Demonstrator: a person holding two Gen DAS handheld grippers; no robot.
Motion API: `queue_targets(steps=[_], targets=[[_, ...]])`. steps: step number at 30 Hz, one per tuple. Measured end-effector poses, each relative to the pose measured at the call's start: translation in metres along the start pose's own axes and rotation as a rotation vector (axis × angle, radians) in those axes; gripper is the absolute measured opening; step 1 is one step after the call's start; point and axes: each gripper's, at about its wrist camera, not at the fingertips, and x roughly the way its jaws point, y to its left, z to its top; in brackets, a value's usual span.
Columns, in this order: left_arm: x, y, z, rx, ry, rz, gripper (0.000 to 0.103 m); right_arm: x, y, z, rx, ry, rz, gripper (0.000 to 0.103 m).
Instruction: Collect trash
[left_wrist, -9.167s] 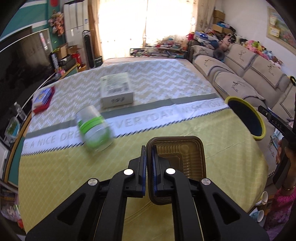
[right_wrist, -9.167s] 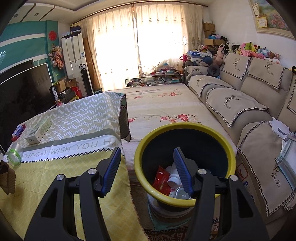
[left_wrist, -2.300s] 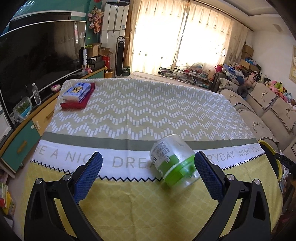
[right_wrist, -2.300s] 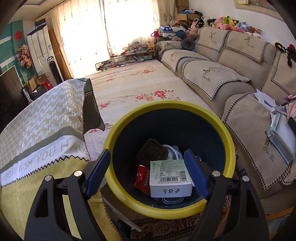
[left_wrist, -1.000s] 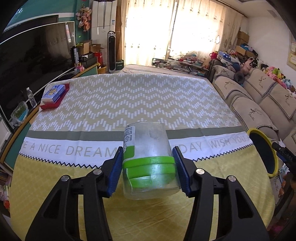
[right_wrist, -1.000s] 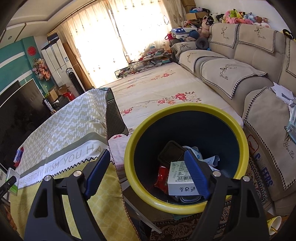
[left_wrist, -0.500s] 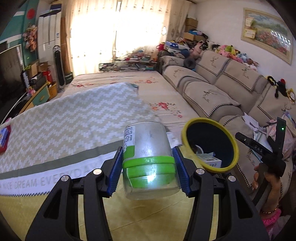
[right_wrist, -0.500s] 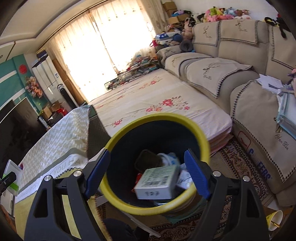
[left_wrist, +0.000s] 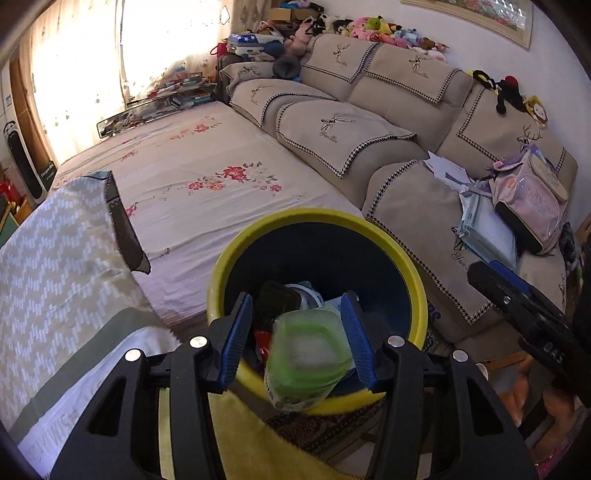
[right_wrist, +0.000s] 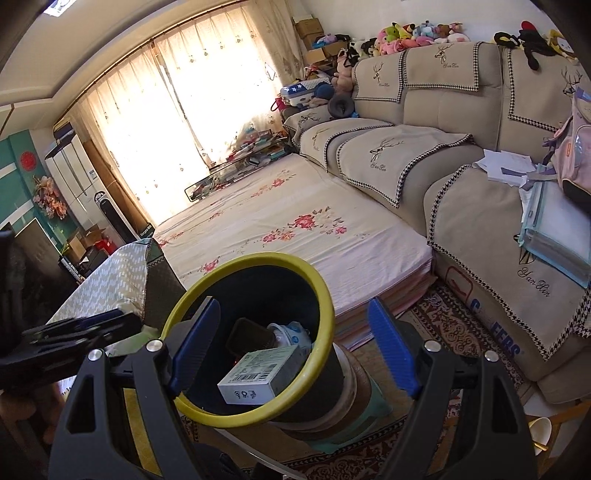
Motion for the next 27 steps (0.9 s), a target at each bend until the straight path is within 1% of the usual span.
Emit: queue_targets(steps=[2, 4, 5, 6, 8, 9, 10, 11, 12, 14, 16, 18, 20, 21, 22, 23, 24, 26, 27], targets=[[0.021, -0.003, 0.009, 0.015, 0.016, -0.009, 0.050, 0.000, 0.000, 0.001, 0.001, -0.001, -0.003, 0.078], [0.039, -0.004, 0.015, 0.028, 0.037, 0.000, 0.050, -0.001, 0.001, 0.001, -0.001, 0.000, -0.005, 0.078], [0.043, -0.003, 0.017, 0.019, 0.038, 0.006, 0.050, -0.002, 0.001, 0.001, -0.003, -0.001, -0.004, 0.078], [0.045, 0.000, 0.020, 0.011, 0.034, 0.003, 0.050, -0.003, 0.002, 0.001, -0.006, -0.003, -0.003, 0.078], [0.035, 0.003, 0.020, -0.008, 0.008, -0.012, 0.051, -0.005, 0.003, 0.002, -0.013, -0.007, -0.001, 0.078], [0.024, 0.008, 0.018, -0.019, -0.012, -0.017, 0.062, -0.006, 0.004, 0.002, -0.016, -0.006, 0.002, 0.078], [0.014, 0.010, 0.016, -0.024, -0.032, -0.015, 0.071, -0.006, 0.006, 0.002, -0.020, -0.004, 0.008, 0.078], [0.001, 0.012, 0.011, -0.027, -0.061, -0.008, 0.085, -0.007, 0.009, 0.001, -0.024, -0.004, 0.013, 0.078], [-0.016, 0.013, 0.006, -0.027, -0.102, 0.001, 0.090, -0.007, 0.012, 0.001, -0.030, -0.003, 0.017, 0.078], [-0.047, 0.016, -0.007, -0.015, -0.157, 0.027, 0.094, -0.008, 0.019, 0.001, -0.056, 0.004, 0.026, 0.078], [-0.073, 0.020, -0.019, -0.020, -0.184, 0.061, 0.098, -0.011, 0.028, -0.001, -0.096, 0.012, 0.031, 0.081], [-0.102, 0.030, -0.038, -0.052, -0.218, 0.076, 0.098, -0.016, 0.040, -0.004, -0.143, 0.015, 0.044, 0.082], [-0.132, 0.046, -0.060, -0.115, -0.250, 0.103, 0.098, -0.023, 0.053, -0.009, -0.188, 0.023, 0.067, 0.083], [-0.148, 0.053, -0.073, -0.150, -0.280, 0.111, 0.098, -0.027, 0.059, -0.012, -0.210, 0.028, 0.082, 0.085], [-0.162, 0.061, -0.085, -0.180, -0.308, 0.134, 0.098, -0.032, 0.067, -0.016, -0.236, 0.032, 0.102, 0.090], [-0.175, 0.068, -0.097, -0.198, -0.330, 0.170, 0.098, -0.038, 0.074, -0.020, -0.258, 0.033, 0.119, 0.092], [-0.190, 0.073, -0.112, -0.204, -0.350, 0.237, 0.098, -0.045, 0.082, -0.023, -0.278, 0.029, 0.137, 0.096], [-0.212, 0.084, -0.137, -0.229, -0.366, 0.335, 0.098, -0.060, 0.097, -0.031, -0.319, 0.019, 0.169, 0.096], [-0.223, 0.092, -0.152, -0.269, -0.361, 0.370, 0.098, -0.069, 0.104, -0.036, -0.339, 0.009, 0.181, 0.096]])
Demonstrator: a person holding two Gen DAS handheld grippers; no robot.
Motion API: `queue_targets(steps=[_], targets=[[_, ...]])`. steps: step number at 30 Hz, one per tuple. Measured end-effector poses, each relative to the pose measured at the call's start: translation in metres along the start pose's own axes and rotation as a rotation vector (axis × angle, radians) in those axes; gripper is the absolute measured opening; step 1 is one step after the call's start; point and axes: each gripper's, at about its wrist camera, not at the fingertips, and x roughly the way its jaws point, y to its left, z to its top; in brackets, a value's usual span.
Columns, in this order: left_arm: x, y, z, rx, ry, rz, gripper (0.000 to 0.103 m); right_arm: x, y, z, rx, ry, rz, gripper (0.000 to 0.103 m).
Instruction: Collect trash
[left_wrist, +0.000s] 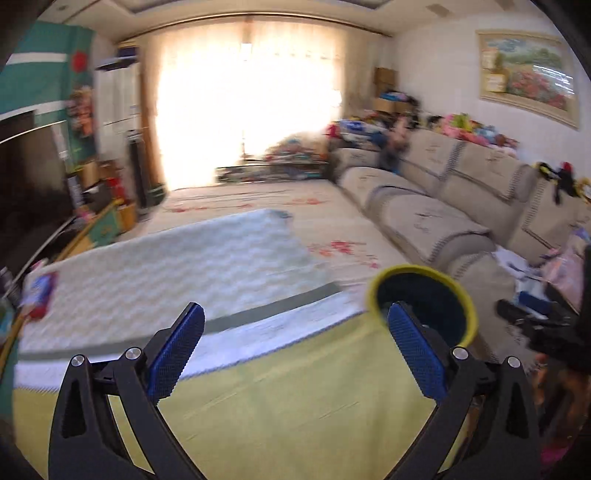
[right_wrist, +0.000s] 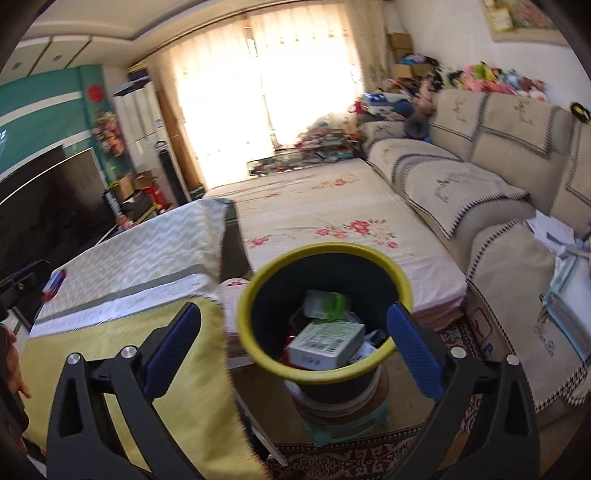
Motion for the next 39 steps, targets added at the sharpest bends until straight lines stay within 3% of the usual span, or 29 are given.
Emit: queue_targets(steps=[4, 11, 17, 22, 31, 39], targets=[[-0.034, 0.054, -0.027, -0.112, 0.058, 0.096, 0.098, -0.030, 0.029, -0.002, -0.061, -0.035, 0.028, 0.096], [-0.129, 0.091, -0.060, -0.137, -0.078, 0.236, 0.098, -0.077, 0.059, -0.006, -0.118, -0.093, 0.032, 0.096], [-0.182, 0.098, -0.081, -0.175, -0.102, 0.278, 0.098, -0.101, 0.066, -0.006, -0.137, -0.115, 0.044, 0.096], [-0.193, 0.096, -0.080, -0.166, -0.105, 0.295, 0.098, -0.104, 0.070, -0.002, -0.138, -0.130, 0.048, 0.096], [-0.186, 0.078, -0.070, -0.162, -0.103, 0.204, 0.098, -0.096, 0.075, -0.005, -0.149, -0.104, 0.073, 0.096], [-0.182, 0.077, -0.070, -0.166, -0.102, 0.231, 0.098, -0.094, 0.076, -0.007, -0.143, -0.107, 0.074, 0.096]])
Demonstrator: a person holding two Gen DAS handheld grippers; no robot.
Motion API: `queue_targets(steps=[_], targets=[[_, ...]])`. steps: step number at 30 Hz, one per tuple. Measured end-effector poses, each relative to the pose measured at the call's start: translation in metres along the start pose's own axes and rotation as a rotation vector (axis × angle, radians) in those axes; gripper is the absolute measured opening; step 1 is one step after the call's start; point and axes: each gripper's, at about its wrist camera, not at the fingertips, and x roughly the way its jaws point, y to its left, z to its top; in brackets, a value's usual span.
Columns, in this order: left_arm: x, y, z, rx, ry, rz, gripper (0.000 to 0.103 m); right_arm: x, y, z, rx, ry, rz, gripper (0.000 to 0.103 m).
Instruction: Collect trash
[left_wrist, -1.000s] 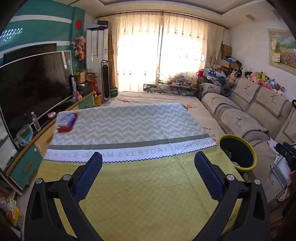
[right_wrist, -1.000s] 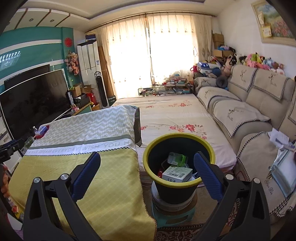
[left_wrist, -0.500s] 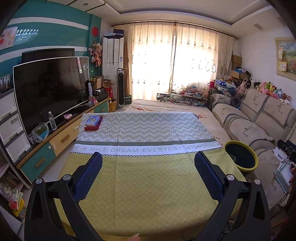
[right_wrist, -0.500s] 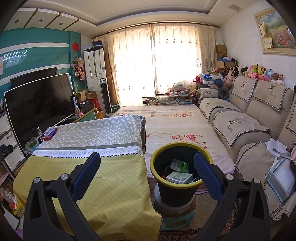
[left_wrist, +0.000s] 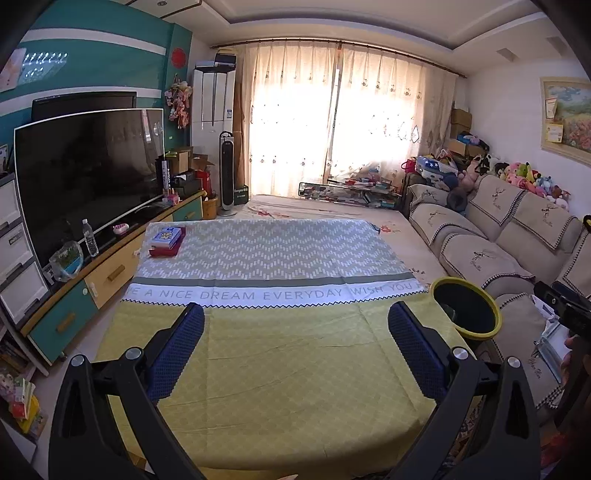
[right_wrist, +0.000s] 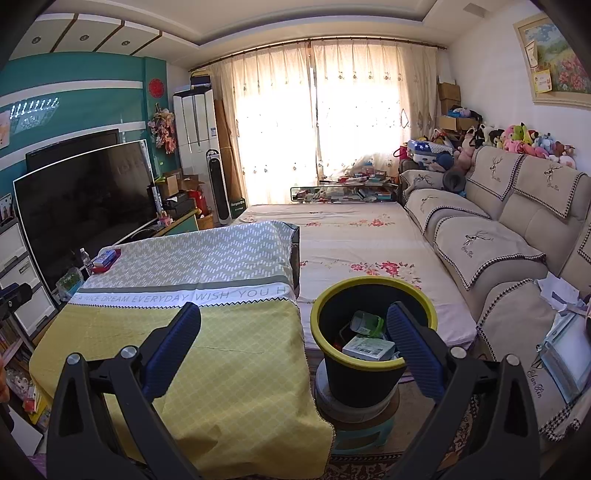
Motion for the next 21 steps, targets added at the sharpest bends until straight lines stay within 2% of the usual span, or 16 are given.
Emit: queue_targets(steps=[8, 21], targets=[[-0.0046, -0.0009, 0.0022, 0.017, -0.023, 0.020, 0.098, 0.0010, 0.0000, -0.0004, 0.001, 0.002, 0.002, 0.096], [-0.0039, -0.0036, 0.0011, 0.025, -0.017, 0.028, 0.098, 0.0026, 0.0031, 0.0007, 0.005, 0.006, 0.008, 0.096]])
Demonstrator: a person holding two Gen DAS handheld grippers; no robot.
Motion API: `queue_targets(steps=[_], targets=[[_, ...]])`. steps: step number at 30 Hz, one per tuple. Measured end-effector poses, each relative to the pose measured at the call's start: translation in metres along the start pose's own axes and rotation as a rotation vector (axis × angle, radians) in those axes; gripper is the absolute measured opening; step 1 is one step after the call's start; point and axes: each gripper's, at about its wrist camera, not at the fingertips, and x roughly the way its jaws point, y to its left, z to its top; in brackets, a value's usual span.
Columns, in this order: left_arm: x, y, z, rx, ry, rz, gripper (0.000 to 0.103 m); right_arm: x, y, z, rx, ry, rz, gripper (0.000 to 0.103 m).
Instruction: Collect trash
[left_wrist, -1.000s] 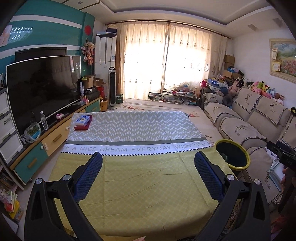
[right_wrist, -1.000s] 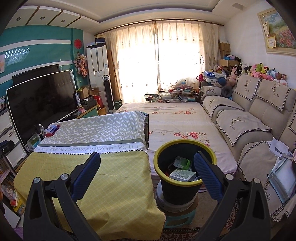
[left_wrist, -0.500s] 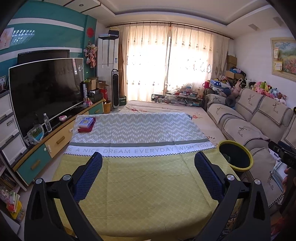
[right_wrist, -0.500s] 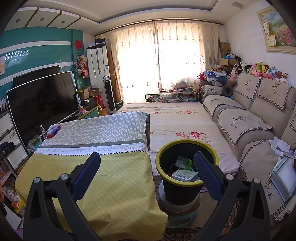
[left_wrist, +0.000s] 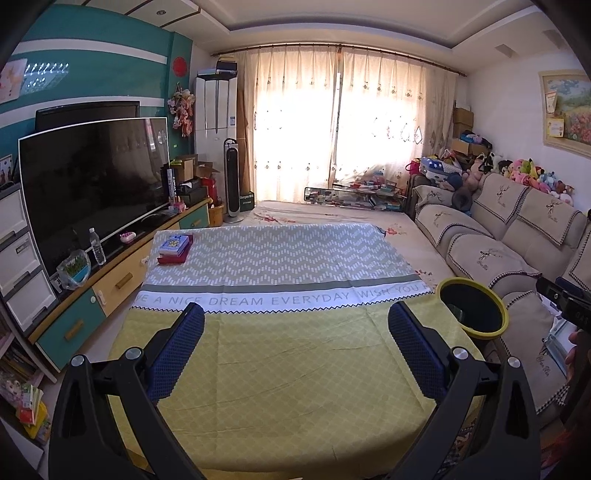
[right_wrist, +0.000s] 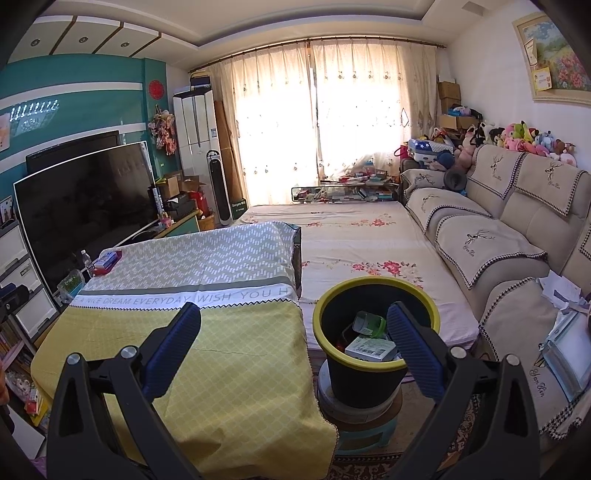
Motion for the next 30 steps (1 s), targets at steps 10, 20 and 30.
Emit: queue_targets(steps=[10, 20, 30], targets=[[0.0055, 0.0001, -0.0036, 0.006, 0.015, 0.001, 0.098, 0.0019, 0.0019, -0.0011, 0.002, 0.006, 0.002, 0.096], [0.0058, -0.0003, -0.0038, 0.005, 0.015, 0.004, 0.098, 0.0066, 0.0024, -0.0040, 0.005, 0.013, 0.003, 0.096], [0.0071, -0.0005, -0.0059, 0.006, 0.016, 0.003, 0.098, 0.0083, 0.0016, -0.0069, 0.008, 0.017, 0.008, 0.096]])
